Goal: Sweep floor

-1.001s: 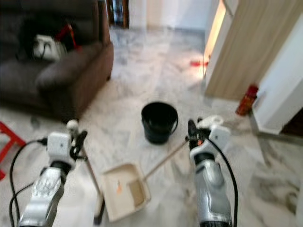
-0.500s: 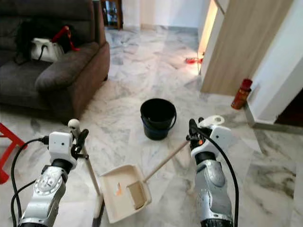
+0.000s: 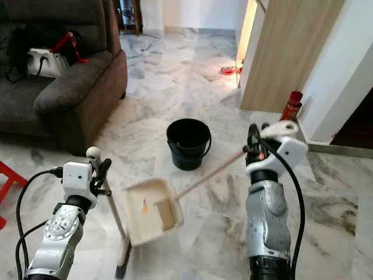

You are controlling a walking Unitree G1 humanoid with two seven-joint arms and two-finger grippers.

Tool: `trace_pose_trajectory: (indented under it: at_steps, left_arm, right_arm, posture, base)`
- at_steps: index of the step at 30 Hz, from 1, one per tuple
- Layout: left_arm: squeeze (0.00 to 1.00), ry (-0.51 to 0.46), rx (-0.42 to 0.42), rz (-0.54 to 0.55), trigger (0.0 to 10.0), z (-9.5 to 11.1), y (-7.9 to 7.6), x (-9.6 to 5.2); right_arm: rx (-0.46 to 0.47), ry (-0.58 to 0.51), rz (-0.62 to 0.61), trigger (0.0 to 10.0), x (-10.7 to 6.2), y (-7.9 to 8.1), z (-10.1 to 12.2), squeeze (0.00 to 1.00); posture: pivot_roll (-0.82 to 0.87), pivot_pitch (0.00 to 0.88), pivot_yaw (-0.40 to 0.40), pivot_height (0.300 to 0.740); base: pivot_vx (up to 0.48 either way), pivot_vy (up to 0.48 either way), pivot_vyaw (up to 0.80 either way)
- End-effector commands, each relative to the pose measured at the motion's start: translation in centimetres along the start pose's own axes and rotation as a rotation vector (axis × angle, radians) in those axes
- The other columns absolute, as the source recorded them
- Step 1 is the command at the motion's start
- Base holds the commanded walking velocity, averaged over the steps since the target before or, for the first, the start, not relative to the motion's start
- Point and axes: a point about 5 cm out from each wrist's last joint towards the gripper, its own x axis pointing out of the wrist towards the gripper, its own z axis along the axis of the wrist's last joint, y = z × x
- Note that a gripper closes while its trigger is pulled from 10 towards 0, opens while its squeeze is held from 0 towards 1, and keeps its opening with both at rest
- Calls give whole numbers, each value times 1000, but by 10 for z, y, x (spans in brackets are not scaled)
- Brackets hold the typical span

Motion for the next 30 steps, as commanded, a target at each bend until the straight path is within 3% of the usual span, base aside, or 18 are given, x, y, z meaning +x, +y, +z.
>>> trace_pose_trajectory:
  at_steps: [1,6,30]
  left_arm:
    - [0,-43,18,0,10000,11,1,4]
    - [0,-44,17,4,10000,11,1,5]
    - [0,-47,22,-8,10000,10,-1,2]
  right_arm:
    - [25,-104,19,10000,5,8,21,0]
    - [18,-103,17,10000,6,9,22,0]
    - [12,-63,14,10000,5,11,15,0]
  posture:
    - [27,0,-2,740]
    - [29,0,-2,740]
    - [33,0,4,740]
  base:
    - [0,0,0]
    - [0,0,0]
    - [292,0,0]
